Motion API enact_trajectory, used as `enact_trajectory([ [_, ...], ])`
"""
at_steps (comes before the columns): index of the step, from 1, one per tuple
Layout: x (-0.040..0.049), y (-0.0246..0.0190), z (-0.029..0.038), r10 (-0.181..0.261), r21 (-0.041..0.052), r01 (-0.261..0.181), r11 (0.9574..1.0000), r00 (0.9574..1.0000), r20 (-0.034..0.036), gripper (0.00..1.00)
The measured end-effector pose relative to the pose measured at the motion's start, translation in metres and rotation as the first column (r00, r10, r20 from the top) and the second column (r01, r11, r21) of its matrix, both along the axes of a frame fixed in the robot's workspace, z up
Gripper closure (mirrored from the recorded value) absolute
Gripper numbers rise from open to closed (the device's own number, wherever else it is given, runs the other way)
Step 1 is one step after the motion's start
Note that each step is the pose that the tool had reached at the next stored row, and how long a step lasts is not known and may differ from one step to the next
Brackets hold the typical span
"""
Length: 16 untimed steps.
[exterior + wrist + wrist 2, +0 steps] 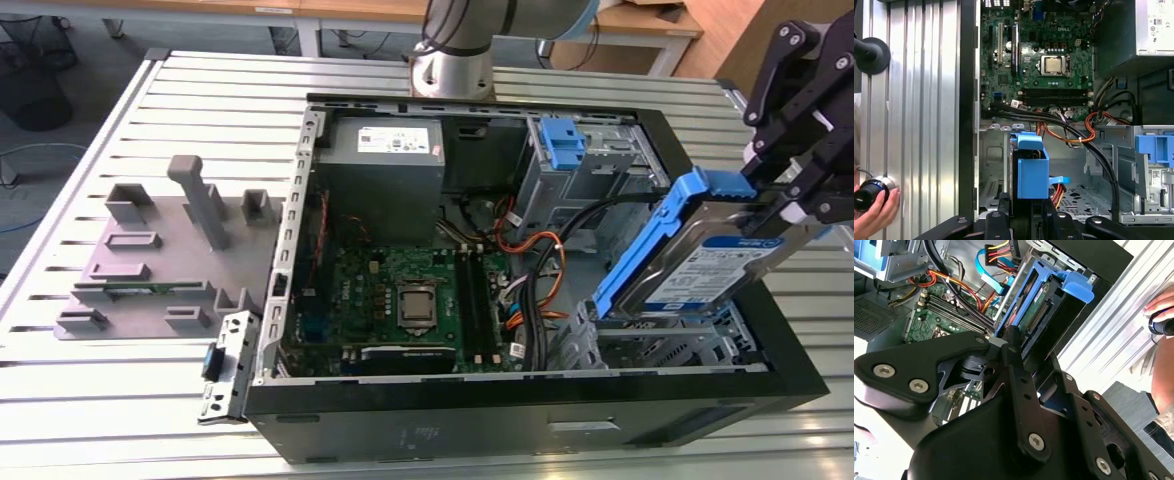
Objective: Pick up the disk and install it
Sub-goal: 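Pick up the disk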
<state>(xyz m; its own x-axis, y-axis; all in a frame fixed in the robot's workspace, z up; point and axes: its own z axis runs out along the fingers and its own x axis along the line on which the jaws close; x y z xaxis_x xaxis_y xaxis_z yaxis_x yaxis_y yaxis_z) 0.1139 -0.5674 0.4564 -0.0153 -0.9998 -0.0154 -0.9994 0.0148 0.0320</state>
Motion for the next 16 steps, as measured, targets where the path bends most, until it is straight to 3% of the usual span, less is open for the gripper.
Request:
enact_trajectory([
  [16,-0.0031,0.0005,-0.0035,0.016,-0.0011,-0.016,0.9999,0.9999,0.0047,0.65],
])
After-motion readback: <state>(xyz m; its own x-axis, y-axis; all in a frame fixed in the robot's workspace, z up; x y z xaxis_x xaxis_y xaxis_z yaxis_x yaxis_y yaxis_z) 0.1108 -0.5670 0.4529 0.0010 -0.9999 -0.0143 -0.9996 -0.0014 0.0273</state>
